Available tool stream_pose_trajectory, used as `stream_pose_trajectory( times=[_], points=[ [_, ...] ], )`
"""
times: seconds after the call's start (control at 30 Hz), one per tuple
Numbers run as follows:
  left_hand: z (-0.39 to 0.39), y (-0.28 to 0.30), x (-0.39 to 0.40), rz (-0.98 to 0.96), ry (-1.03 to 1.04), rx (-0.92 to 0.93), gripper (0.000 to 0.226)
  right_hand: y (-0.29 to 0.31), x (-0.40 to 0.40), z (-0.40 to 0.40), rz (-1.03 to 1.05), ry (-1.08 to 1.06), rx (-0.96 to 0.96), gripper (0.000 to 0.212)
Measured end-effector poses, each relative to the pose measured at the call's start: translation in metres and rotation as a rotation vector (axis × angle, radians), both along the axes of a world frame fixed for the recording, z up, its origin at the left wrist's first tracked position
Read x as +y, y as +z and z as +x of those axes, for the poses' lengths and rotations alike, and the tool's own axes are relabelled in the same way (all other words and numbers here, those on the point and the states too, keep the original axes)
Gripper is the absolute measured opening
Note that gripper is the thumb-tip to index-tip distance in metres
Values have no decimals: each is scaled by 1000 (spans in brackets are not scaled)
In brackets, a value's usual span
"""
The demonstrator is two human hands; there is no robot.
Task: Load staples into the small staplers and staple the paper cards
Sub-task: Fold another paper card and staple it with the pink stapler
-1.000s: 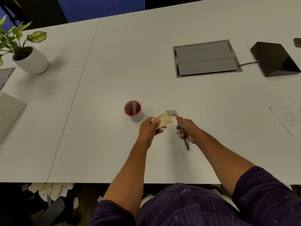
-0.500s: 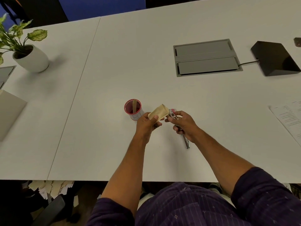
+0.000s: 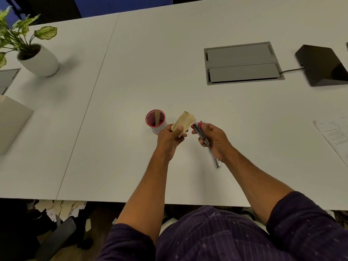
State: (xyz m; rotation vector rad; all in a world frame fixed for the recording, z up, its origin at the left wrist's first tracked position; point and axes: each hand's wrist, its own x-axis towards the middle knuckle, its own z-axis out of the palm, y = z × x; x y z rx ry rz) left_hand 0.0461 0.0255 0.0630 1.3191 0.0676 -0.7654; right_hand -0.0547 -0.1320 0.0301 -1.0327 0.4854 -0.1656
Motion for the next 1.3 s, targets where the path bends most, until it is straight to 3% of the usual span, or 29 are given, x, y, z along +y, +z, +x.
stream_pose_trajectory(
  times=[0.27,0.5,1.1,1.3],
  points=[
    [-5,2,-4,145,-22,-212,15,-1,4,-6,13,34,-11,39],
    [-5,7,-9,276,11,-392,17,-4,7,-7,0,42,2,36],
    [-7,13,-11,259,-90,-478,19,2,4,-6,-56,35,4,42],
    [-3,4,-6,171,0,-265,32,3,3,-1,-166,61,86,64]
  ],
)
